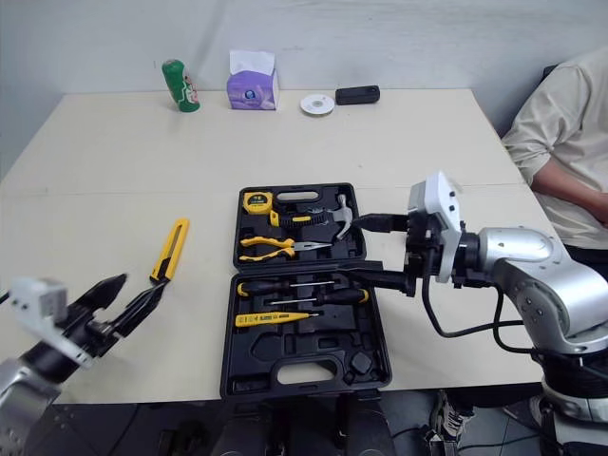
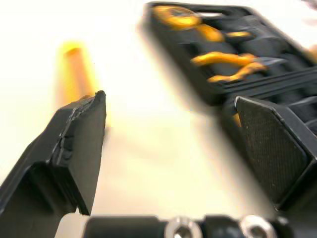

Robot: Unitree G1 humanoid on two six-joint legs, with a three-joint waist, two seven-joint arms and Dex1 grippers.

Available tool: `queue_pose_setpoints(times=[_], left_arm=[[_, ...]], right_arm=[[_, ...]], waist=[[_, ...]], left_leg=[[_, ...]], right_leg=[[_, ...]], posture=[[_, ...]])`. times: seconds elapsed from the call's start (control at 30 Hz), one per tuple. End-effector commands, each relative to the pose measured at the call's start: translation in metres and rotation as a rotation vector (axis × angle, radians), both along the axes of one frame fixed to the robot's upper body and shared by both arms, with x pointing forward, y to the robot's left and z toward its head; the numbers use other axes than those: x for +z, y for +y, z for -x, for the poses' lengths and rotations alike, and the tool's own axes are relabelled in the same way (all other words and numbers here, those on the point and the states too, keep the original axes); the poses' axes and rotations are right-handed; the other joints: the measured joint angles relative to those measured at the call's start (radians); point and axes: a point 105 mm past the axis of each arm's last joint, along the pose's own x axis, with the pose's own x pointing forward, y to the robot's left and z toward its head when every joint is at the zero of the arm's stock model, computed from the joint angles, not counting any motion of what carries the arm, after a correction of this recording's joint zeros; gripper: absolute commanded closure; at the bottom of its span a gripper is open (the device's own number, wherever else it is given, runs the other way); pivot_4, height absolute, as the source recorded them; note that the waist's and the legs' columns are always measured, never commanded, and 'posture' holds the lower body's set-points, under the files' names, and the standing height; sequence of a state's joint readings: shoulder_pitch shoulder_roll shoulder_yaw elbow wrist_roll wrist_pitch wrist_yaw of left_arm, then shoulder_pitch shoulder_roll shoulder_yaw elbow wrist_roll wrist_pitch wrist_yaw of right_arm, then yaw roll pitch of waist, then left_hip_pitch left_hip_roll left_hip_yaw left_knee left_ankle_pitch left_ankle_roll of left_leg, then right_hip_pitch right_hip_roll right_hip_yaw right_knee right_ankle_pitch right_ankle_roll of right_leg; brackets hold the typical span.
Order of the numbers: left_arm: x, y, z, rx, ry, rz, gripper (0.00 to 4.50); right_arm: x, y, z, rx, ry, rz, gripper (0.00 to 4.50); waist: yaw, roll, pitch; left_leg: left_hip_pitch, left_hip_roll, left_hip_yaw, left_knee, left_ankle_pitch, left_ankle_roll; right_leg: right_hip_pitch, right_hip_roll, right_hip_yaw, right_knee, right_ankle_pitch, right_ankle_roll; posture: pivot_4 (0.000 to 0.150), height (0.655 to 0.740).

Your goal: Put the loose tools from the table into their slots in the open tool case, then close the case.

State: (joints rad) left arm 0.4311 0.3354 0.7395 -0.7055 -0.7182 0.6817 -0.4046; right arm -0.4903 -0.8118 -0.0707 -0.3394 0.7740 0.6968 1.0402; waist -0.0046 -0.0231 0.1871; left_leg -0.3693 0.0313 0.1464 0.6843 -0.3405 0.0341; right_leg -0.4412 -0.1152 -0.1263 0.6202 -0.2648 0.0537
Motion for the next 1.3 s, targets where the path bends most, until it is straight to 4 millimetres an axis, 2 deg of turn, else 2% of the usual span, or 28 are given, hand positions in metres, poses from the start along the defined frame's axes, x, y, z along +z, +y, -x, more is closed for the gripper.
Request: queue_pose_setpoints(times=[0.03,0.2,0.3,0.53,0.7,0.97,1.17,1.3], left_arm=[[0.002,0.014,0.025,0.154,-0.006,-0.056,0.1],[-0.01,0.015,0.045,0.255,0.06,-0.052,0.1],[-0.014,0.013,0.037,0.258,0.088,-0.063,0.1],[-0.009,0.006,0.001,0.175,0.138,-0.111,0.1],[-0.004,-0.001,-0.04,0.083,0.225,-0.132,0.1],[0.003,-0.004,-0.093,0.037,0.336,-0.169,0.1],[-0.002,-0.015,-0.121,0.002,0.388,-0.198,0.1],[-0.008,-0.023,-0.126,-0.016,0.426,-0.2,0.1]], right_arm=[[0.008,0.004,0.0,0.052,-0.037,-0.006,0.0],[0.009,0.005,-0.005,0.071,-0.042,-0.002,0.0],[0.008,0.007,-0.007,0.076,-0.045,-0.001,0.0],[0.006,0.006,-0.003,0.072,-0.055,0.018,0.0],[0.006,0.002,0.003,0.027,-0.074,0.026,0.0],[-0.002,0.003,0.016,-0.019,-0.084,0.038,0.0],[-0.003,0.005,0.024,-0.044,-0.088,0.038,0.0],[-0.002,0.003,0.027,-0.067,-0.092,0.042,0.0]], waist=[[0.003,-0.001,0.0],[0.018,-0.001,0.0],[0.021,-0.001,0.0],[0.026,-0.001,0.0],[0.028,-0.001,0.0],[0.027,-0.001,0.0],[0.028,-0.001,0.0],[0.028,-0.001,0.0]], left_leg=[[0.0,0.0,0.0,0.0,0.0,0.001],[0.0,0.0,-0.001,0.0,-0.004,0.006],[-0.001,0.0,-0.001,0.0,-0.004,0.006],[-0.001,0.0,-0.001,0.0,-0.004,0.006],[-0.001,0.0,-0.001,0.0,0.0,0.0],[-0.001,0.0,0.0,-0.001,0.001,-0.002],[-0.001,0.0,0.0,-0.001,0.001,-0.003],[-0.002,0.0,0.0,-0.001,0.001,-0.003]], right_leg=[[0.0,0.0,0.0,0.0,0.0,0.0],[0.0,0.0,-0.001,-0.001,0.0,-0.001],[-0.001,0.0,-0.001,-0.001,0.0,-0.001],[-0.001,0.0,-0.001,0.0,0.0,-0.001],[-0.001,0.0,-0.001,0.001,0.0,-0.001],[-0.002,0.0,-0.001,0.002,0.001,-0.001],[-0.002,0.0,0.0,0.002,0.001,-0.001],[-0.002,0.0,0.0,0.002,0.001,0.0]], posture=[[0.15,0.7278],[0.15,0.7278],[0.15,0.7278],[0.15,0.7278],[0.15,0.7278],[0.15,0.7278],[0.15,0.7278],[0.15,0.7278]])
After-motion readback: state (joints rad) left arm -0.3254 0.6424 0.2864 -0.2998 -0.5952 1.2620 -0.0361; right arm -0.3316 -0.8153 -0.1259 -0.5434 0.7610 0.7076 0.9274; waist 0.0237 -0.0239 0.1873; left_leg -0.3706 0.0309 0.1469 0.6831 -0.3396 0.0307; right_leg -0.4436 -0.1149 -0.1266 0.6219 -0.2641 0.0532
